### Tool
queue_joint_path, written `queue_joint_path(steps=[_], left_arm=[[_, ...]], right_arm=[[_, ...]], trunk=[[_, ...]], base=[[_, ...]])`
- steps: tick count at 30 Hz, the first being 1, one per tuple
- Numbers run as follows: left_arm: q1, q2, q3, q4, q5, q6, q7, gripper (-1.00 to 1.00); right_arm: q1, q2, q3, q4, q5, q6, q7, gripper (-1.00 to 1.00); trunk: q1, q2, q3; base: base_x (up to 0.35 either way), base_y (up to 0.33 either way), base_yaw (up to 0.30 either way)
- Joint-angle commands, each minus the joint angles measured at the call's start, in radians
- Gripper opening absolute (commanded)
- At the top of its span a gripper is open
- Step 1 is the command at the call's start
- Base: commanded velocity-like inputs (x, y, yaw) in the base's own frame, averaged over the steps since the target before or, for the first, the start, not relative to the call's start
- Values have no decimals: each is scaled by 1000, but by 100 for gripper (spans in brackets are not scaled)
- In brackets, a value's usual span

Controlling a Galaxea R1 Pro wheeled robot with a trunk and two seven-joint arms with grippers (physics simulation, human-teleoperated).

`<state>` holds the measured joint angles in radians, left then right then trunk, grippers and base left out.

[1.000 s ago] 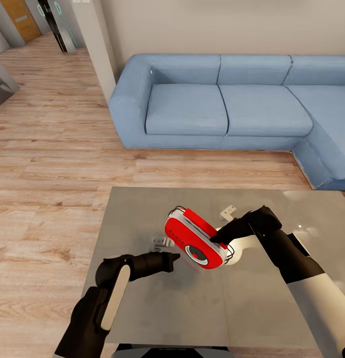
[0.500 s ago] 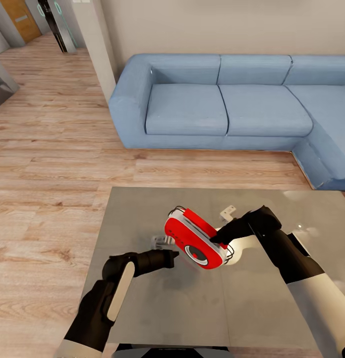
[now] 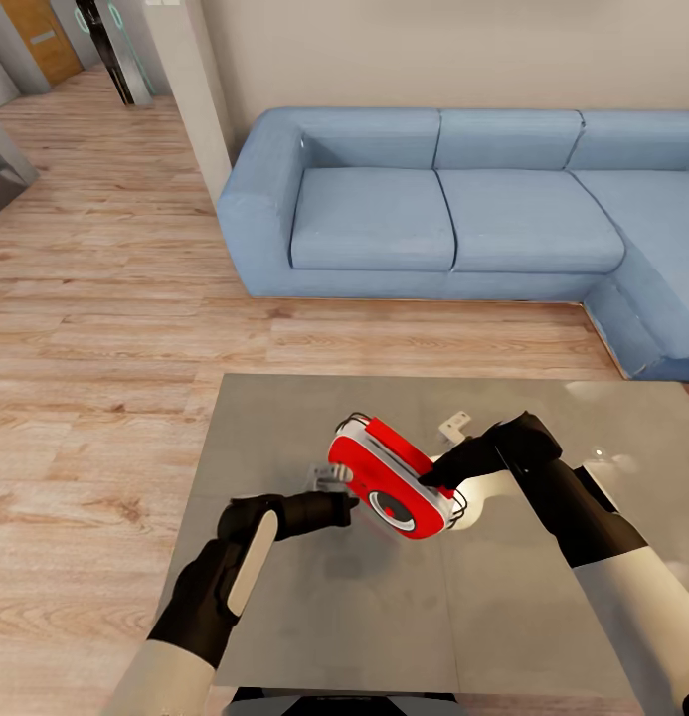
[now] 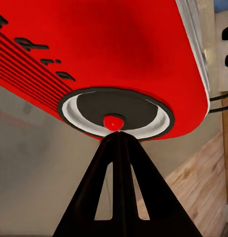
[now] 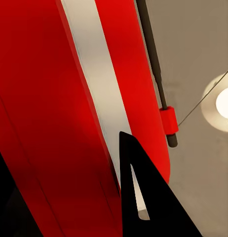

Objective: Turn on the radio receiver that's on the table in the living room.

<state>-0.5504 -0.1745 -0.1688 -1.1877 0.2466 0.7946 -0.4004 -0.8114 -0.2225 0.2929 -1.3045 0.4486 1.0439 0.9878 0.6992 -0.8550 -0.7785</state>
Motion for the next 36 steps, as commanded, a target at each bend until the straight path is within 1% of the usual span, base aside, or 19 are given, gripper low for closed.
queue_joint_path(steps=[1,5,8,9,10,12,14,16,21,23,27,32,34,35,36], left_arm=[[-1,0,0,8,0,-1,0,-100],[-7,0,0,32,0,-18,0,-100],[-27,0,0,90,7,-78,2,-100],[-38,0,0,115,22,-91,3,-100],[-41,0,0,121,29,-95,3,-100],[-51,0,-1,137,57,-106,12,-100],[-56,0,-2,143,69,-111,19,-100],[-57,0,-3,149,72,-113,21,-100],[-58,0,-26,207,78,-169,23,-100],[-59,0,-37,223,90,-182,23,-100],[-59,0,-53,231,102,-189,23,-100],[-59,0,-57,255,104,-199,23,-100],[-59,0,-58,282,106,-226,23,-100],[-59,0,-58,296,112,-240,23,-100],[-59,0,-58,299,115,-243,23,-100]], right_arm=[[0,0,0,0,-8,3,0,-100],[0,0,1,1,-8,3,0,-100],[0,1,2,1,-8,3,0,-100],[0,0,2,1,-8,3,0,-100],[0,0,2,1,-8,3,0,-100],[0,0,2,1,-8,3,0,-100],[0,0,2,2,-8,3,0,-100],[0,0,2,2,-8,3,0,-100],[0,1,3,2,-8,3,0,-100],[0,2,3,3,-8,3,0,-100],[0,2,3,4,-8,3,0,-100],[0,2,3,5,-8,3,0,-100],[0,3,3,6,-8,3,0,-100],[0,3,3,6,-8,3,0,-100],[0,3,3,6,-8,3,0,-100]], trunk=[[0,0,0],[0,0,0],[0,0,0],[0,0,0],[0,0,0],[0,0,0],[0,0,0],[0,0,0],[0,0,0],[0,0,0],[0,0,0],[0,0,0],[0,0,0],[0,0,0],[0,0,0]], base=[[0,0,0],[0,0,0],[0,0,0],[0,0,0],[0,0,0],[0,0,0],[0,0,0],[0,0,0],[0,0,0],[0,0,0],[0,0,0],[0,0,0],[0,0,0],[0,0,0],[0,0,0]])
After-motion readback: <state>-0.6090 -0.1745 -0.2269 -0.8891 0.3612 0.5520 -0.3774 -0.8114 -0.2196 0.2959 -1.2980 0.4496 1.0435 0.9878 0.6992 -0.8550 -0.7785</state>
